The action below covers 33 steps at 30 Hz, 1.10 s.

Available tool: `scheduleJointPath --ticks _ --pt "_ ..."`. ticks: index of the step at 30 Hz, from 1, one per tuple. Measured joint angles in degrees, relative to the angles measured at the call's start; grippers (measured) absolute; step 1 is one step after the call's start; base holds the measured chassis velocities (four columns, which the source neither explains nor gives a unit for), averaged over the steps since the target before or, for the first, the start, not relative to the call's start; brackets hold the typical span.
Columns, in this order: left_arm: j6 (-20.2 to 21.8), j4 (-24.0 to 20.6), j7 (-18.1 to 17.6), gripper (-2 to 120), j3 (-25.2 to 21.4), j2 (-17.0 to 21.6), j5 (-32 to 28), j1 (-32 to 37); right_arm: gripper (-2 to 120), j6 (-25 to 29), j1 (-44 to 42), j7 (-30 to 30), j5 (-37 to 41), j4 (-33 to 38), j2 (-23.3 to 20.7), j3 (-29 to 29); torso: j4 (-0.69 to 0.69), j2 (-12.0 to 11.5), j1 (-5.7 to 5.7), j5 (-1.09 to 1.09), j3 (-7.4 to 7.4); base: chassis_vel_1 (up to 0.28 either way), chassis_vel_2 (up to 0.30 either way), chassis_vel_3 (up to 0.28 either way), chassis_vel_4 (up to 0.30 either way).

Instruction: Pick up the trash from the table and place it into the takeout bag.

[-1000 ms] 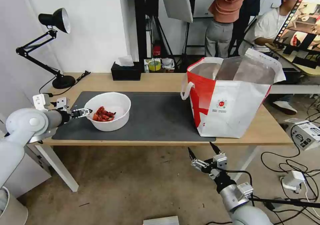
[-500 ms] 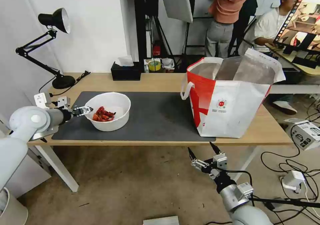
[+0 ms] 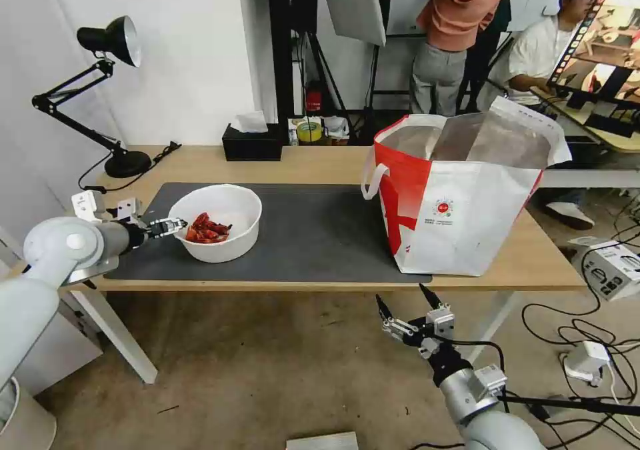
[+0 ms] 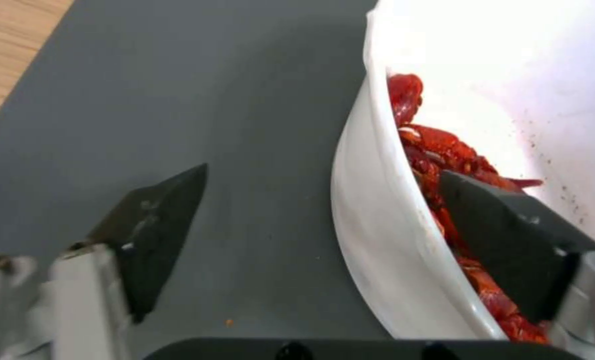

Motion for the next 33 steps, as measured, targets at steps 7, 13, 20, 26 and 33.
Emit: scheduleJointPath --ticks 7,13,20,26,33 --pt "-0.04 0.00 0.00 64 0.56 0.14 0.00 -0.39 100 0.00 0.00 0.00 0.00 0.00 0.00 0.00 0.00 0.00 0.00 0.00 0.00 0.000 0.000 0.000 0.000" --pt "-0.04 -0.20 0.17 42 0.82 0.66 -0.13 -0.62 100 0.00 0.00 0.00 0.00 0.00 0.00 0.00 0.00 0.00 0.00 0.00 0.00 0.000 0.000 0.000 0.000" --pt "-0.04 -0.61 0.35 17 1.09 0.95 -0.28 -0.61 100 0.00 0.00 0.00 0.00 0.00 0.00 0.00 0.00 0.00 0.00 0.00 0.00 0.000 0.000 0.000 0.000" --pt "-0.05 -0.99 1.12 0 1.22 0.92 -0.53 -0.32 100 0.00 0.00 0.00 0.00 0.00 0.00 0.00 0.00 0.00 0.00 0.00 0.00 0.000 0.000 0.000 0.000" --pt "-0.05 -2.20 2.00 0 0.66 1.08 -0.73 -0.05 100 0.00 0.00 0.00 0.00 0.00 0.00 0.00 0.00 0.00 0.00 0.00 0.00 0.000 0.000 0.000 0.000"
